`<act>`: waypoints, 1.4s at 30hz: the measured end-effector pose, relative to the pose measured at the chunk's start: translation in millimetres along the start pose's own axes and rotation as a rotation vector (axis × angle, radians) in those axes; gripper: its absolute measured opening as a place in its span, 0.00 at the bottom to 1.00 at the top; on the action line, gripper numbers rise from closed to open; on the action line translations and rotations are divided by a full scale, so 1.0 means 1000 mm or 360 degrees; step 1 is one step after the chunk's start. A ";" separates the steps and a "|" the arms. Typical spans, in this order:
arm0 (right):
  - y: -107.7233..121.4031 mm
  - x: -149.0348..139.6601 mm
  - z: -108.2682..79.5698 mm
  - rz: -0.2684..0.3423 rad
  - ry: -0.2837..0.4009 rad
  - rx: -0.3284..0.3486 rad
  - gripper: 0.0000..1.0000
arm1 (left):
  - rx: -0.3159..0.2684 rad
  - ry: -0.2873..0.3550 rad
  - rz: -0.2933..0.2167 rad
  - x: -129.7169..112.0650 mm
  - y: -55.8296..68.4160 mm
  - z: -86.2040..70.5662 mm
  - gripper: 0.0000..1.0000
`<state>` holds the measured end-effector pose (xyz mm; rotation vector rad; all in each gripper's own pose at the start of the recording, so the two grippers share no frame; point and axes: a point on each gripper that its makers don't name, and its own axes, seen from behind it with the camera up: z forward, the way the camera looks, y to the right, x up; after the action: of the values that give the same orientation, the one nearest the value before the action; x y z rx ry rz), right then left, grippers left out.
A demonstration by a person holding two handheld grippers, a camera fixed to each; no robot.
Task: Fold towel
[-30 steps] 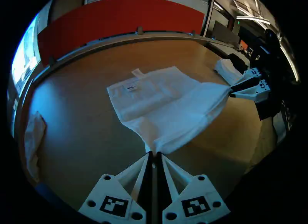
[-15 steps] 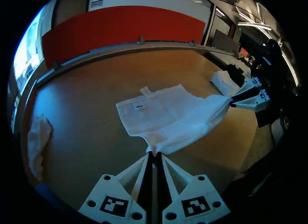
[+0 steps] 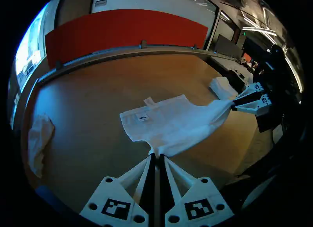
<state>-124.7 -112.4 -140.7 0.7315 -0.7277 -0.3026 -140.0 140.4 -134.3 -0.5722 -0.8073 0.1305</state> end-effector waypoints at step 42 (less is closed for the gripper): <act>0.051 0.010 0.053 0.0013 -0.0099 -0.0065 0.16 | 0.0092 0.0038 -0.0090 0.037 -0.040 0.065 0.06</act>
<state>-154.5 -107.0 -72.2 0.6829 -0.7810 -0.3331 -164.4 146.5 -53.5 -0.4950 -0.7932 0.0949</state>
